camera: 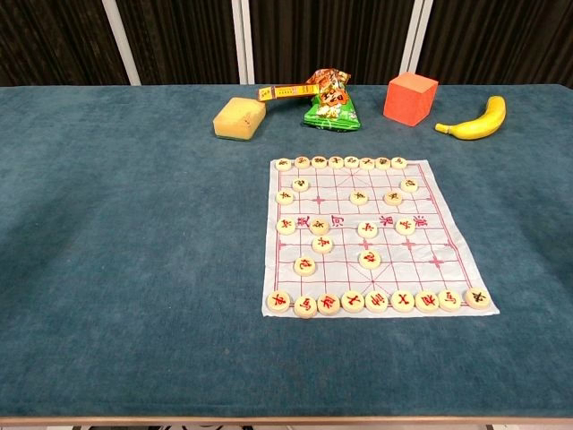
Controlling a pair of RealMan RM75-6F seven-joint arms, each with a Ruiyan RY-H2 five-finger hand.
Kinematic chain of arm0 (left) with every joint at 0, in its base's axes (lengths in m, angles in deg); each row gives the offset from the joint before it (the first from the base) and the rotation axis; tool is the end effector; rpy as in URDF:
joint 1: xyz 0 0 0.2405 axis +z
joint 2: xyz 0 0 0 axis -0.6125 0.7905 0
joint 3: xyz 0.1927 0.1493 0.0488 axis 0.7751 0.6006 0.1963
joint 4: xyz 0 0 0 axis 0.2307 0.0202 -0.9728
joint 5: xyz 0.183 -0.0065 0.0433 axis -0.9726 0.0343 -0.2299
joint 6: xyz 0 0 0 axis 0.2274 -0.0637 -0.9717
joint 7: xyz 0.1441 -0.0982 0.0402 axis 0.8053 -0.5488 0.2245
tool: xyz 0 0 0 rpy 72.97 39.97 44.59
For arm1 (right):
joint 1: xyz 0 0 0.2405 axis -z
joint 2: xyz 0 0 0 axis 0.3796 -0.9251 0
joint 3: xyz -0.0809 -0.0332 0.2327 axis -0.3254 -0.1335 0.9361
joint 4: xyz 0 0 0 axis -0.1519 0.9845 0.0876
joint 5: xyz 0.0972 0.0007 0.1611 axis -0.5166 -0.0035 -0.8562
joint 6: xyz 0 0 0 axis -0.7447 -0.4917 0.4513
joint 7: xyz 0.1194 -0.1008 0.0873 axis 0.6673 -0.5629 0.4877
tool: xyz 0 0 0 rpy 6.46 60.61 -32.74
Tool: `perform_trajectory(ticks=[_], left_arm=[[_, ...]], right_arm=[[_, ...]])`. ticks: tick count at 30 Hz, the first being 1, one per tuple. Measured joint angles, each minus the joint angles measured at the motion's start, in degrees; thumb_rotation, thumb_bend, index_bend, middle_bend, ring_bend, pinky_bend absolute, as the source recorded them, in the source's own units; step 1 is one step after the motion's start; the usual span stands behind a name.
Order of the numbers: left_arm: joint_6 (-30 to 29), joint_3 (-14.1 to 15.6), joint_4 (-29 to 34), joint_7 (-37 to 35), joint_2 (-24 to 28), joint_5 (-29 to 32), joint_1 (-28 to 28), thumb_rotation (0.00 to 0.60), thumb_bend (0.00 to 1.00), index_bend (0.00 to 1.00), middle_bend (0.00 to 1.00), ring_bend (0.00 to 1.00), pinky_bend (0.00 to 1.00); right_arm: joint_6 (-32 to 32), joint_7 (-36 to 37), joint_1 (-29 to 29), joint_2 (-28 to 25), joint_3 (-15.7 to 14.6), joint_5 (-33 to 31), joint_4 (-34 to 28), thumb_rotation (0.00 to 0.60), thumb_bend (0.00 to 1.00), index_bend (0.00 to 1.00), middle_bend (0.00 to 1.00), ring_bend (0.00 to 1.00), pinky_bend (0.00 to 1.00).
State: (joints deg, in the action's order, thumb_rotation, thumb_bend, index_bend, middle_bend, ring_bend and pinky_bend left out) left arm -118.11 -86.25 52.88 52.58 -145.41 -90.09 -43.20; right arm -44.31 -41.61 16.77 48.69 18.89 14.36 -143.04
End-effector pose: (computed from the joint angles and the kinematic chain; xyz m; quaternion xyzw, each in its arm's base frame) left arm -0.2910 0.2182 0.1697 -0.6006 -0.3511 -0.3754 0.6124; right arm -0.2866 -0.2217 0.1530 0.5939 -0.3743 0.3875 0.5975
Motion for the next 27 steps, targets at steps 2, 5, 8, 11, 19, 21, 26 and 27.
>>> perform_trajectory(ticks=[2,5,8,11,19,21,26,27], left_arm=[[-0.01,0.00,-0.02,0.06,-0.02,0.00,0.00,0.600,0.00,0.00,0.00,0.00,0.00],[0.01,0.00,-0.02,0.11,-0.05,0.02,-0.01,0.600,0.00,0.00,0.00,0.00,0.00],[-0.12,-0.01,-0.01,0.09,-0.06,-0.05,0.03,0.600,0.00,0.00,0.00,0.00,0.00],[-0.17,-0.02,0.00,-0.06,-0.04,-0.07,0.05,0.600,0.00,0.00,0.00,0.00,0.00],[-0.20,0.07,-0.02,-0.29,-0.01,-0.30,0.05,0.600,0.00,0.00,0.00,0.00,0.00],[-0.22,0.08,-0.03,-0.41,0.02,-0.32,0.07,0.600,0.00,0.00,0.00,0.00,0.00],[-0.17,0.14,-0.04,-0.39,0.03,-0.39,0.06,0.600,0.00,0.00,0.00,0.00,0.00],[-0.17,0.13,-0.03,-0.38,0.05,-0.38,0.06,0.600,0.00,0.00,0.00,0.00,0.00]], right_arm=[[0.03,0.01,-0.01,-0.01,-0.01,0.01,-0.01,0.600,0.29,0.00,0.00,0.00,0.00],[0.05,0.01,-0.01,-0.01,0.00,-0.02,-0.02,0.600,0.29,0.00,0.00,0.00,0.00],[0.02,0.04,0.01,-0.04,0.02,-0.05,-0.10,0.600,0.29,0.00,0.00,0.00,0.00],[-0.03,0.00,0.00,-0.09,0.03,0.07,-0.20,0.600,0.29,0.00,0.00,0.00,0.00],[-0.21,0.06,0.08,-0.18,0.07,0.08,-0.47,0.600,0.29,0.00,0.00,0.00,0.00],[-0.10,0.03,0.07,-0.20,0.03,0.05,-0.50,0.600,0.29,0.00,0.00,0.00,0.00],[-0.09,-0.09,0.08,-0.21,-0.02,0.09,-0.53,0.600,0.29,0.00,0.00,0.00,0.00],[-0.09,-0.09,0.08,-0.21,-0.02,0.08,-0.53,0.600,0.29,0.00,0.00,0.00,0.00]])
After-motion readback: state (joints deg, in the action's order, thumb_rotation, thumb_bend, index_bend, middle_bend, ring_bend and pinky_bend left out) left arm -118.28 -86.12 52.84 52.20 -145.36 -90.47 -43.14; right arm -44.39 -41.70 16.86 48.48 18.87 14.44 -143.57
